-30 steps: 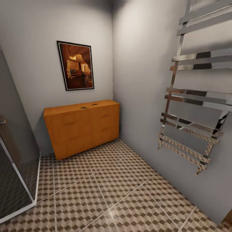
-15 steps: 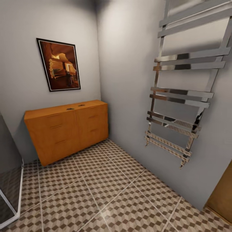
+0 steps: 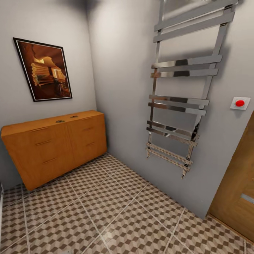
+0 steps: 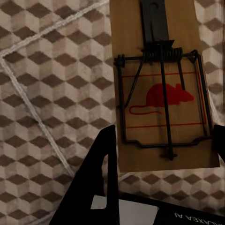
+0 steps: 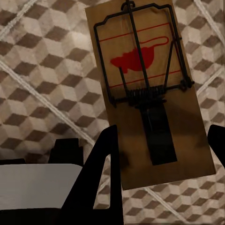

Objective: Take the four mousetraps from the cabinet in the bathroom and place them on the bathroom floor. Make sure all four end up on the same floor surface, and ensure that at least two of them are either under or directly next to the same bathroom sink.

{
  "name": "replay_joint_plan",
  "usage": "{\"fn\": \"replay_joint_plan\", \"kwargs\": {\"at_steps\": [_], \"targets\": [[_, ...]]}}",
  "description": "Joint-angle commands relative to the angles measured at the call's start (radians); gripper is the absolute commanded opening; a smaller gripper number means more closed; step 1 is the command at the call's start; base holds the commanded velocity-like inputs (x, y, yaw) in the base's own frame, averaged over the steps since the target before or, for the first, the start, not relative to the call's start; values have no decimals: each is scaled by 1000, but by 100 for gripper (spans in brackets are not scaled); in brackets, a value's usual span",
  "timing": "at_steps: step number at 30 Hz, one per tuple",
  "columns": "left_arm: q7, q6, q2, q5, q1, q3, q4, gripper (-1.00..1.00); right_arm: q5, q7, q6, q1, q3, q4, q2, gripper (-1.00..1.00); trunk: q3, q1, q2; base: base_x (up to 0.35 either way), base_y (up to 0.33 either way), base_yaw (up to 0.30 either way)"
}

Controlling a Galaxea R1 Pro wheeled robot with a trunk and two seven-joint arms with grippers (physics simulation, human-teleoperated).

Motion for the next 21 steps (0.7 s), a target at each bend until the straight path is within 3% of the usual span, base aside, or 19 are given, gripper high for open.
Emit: {"fn": "replay_joint_plan", "kwargs": {"at_steps": [1, 21], "targets": [[-3, 3, 0, 9, 0, -8, 0, -100, 10, -1, 2, -1, -8, 2, 0, -100, -1, 0, -1, 0, 0, -252], [1, -1, 0, 9, 0, -8, 3, -100, 10, 15, 2, 0, -8, 2, 4, -100, -1, 0, -1, 0, 0, -252]]}}
